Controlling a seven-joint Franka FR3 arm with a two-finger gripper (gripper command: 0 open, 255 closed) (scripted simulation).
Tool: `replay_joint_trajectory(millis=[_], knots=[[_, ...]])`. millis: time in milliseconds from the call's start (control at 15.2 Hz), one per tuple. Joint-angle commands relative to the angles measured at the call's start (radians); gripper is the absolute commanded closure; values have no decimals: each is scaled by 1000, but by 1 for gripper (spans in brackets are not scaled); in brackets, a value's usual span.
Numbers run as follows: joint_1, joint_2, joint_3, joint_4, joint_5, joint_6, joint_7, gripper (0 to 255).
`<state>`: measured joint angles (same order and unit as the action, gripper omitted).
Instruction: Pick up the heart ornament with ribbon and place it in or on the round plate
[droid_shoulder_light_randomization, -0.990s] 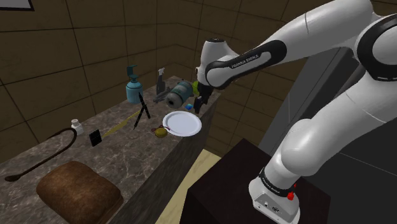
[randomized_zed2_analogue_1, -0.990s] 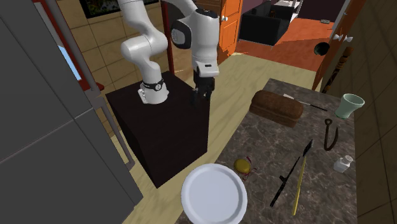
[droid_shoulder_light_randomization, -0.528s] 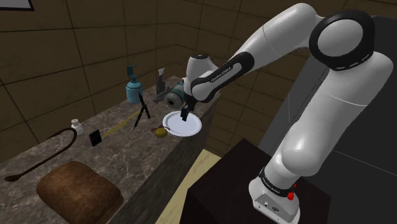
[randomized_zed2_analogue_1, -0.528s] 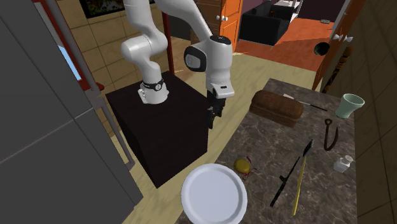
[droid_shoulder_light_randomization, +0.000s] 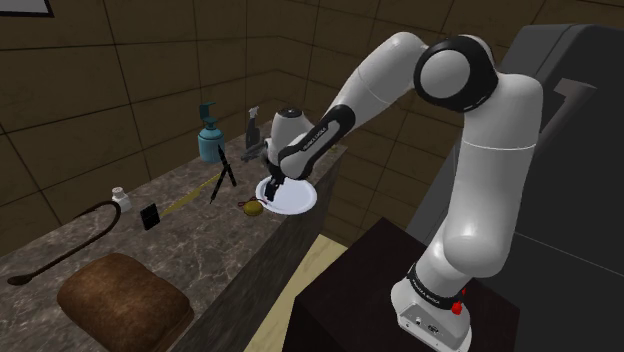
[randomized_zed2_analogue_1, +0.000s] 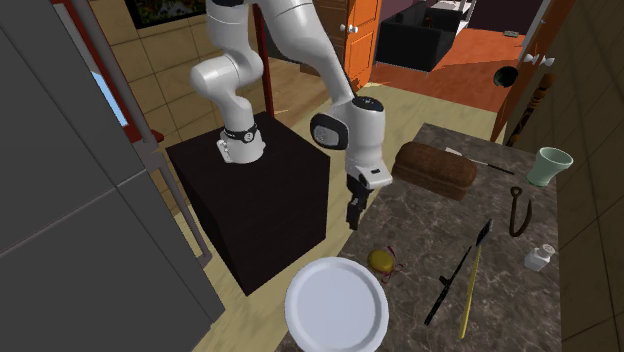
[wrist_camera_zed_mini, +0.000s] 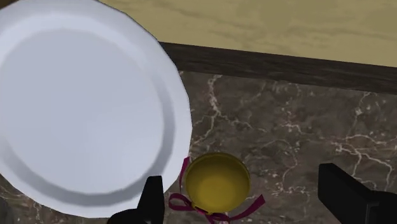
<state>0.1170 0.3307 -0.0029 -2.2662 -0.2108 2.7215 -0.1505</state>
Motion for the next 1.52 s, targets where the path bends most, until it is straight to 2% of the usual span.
replay_joint_trajectory(millis=[0, 528, 1122, 1188, 1452], knots=[[10, 76, 0, 50, -13, 35, 2, 0], [20, 207, -15, 114, -31, 107, 13, 0], [20, 215, -16, 118, -32, 111, 14, 0], [20, 215, -16, 118, -32, 111, 14, 255], [20, 215, -16, 118, -32, 111, 14, 255]])
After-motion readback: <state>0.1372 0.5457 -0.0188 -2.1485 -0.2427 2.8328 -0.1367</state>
